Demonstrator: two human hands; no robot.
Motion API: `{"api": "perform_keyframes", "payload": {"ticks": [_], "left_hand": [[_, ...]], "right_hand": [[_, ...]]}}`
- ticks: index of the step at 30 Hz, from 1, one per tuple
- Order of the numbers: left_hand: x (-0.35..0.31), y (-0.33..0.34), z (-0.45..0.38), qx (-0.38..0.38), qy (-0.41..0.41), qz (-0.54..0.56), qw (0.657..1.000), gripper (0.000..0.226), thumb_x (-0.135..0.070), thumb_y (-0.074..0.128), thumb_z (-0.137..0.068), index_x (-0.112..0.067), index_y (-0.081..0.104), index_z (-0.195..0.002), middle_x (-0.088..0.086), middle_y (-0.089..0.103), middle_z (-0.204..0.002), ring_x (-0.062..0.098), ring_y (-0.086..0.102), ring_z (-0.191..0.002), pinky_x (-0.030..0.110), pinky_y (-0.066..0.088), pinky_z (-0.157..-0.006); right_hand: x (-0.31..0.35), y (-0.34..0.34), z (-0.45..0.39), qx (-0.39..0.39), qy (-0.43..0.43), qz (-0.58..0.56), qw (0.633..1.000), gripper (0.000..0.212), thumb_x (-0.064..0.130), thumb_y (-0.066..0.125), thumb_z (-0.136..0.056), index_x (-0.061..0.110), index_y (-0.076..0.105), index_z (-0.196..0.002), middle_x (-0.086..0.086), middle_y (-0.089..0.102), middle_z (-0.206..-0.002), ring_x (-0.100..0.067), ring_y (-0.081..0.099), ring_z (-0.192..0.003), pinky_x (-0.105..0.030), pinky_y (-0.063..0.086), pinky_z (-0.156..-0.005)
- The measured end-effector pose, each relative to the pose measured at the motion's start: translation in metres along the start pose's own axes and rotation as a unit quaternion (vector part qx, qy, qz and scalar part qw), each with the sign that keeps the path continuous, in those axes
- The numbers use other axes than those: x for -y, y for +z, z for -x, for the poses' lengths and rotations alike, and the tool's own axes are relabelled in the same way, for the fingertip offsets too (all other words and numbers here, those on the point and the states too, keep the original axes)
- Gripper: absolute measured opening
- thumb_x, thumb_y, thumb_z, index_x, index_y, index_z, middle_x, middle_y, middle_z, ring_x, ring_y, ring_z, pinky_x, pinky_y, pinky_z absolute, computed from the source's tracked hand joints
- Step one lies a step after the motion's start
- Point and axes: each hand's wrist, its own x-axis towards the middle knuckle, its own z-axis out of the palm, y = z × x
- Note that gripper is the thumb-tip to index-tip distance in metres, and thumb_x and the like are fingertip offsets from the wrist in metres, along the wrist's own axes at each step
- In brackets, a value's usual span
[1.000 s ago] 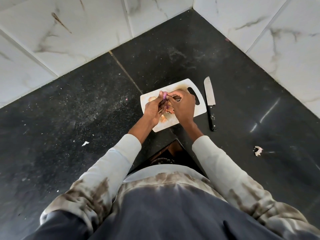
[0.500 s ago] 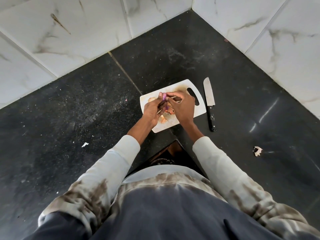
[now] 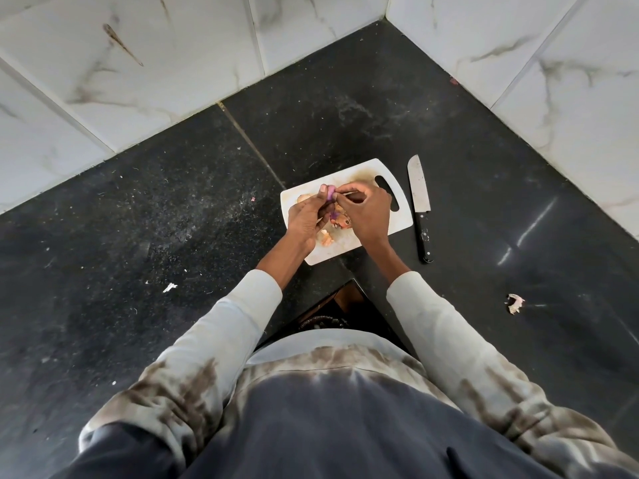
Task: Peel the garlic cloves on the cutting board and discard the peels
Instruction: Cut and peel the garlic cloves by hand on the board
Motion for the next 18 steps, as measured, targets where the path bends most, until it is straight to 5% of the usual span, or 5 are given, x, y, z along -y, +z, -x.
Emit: {"api": "perform_keyframes", "payload": {"ticks": [6,12,18], "left_hand": [[-0.0003,-0.001,-0.0012,-0.001,-0.013,0.004,1.0,0.019,-0.033,0.077,-0.095,-0.014,0.08,-0.095,0.002,0.08,-0.09,0.013,0.074,-0.087,0.026,0.059,-0.074],[-0.0004,-0.004,-0.0005,0.023,-0.022,0.016,0.999,0.029,-0.041,0.067,-0.101,-0.014,0.076,-0.107,0.005,0.078,-0.104,0.019,0.072,-0.103,0.033,0.057,-0.091],[-0.005,-0.0083,0.0025,0.06,-0.027,0.048,0.997,0.05,-0.047,0.059,-0.104,-0.008,0.068,-0.135,0.007,0.077,-0.119,0.02,0.071,-0.112,0.034,0.054,-0.096]], "right_hand": [[-0.0026,0.0006,-0.0013,0.03,-0.013,0.026,0.999,0.024,0.037,0.08,-0.09,0.018,0.08,-0.104,0.005,0.078,-0.1,-0.009,0.073,-0.09,-0.035,0.063,-0.091],[-0.0001,-0.0029,0.0003,0.064,-0.026,0.061,0.996,0.02,0.032,0.079,-0.091,0.017,0.078,-0.105,0.004,0.076,-0.104,-0.01,0.07,-0.095,-0.036,0.06,-0.098],[-0.0045,-0.0076,0.0022,0.028,0.026,0.017,0.999,0.016,0.035,0.074,-0.095,0.022,0.066,-0.097,0.013,0.068,-0.091,-0.007,0.069,-0.085,-0.016,0.054,-0.077]]}}
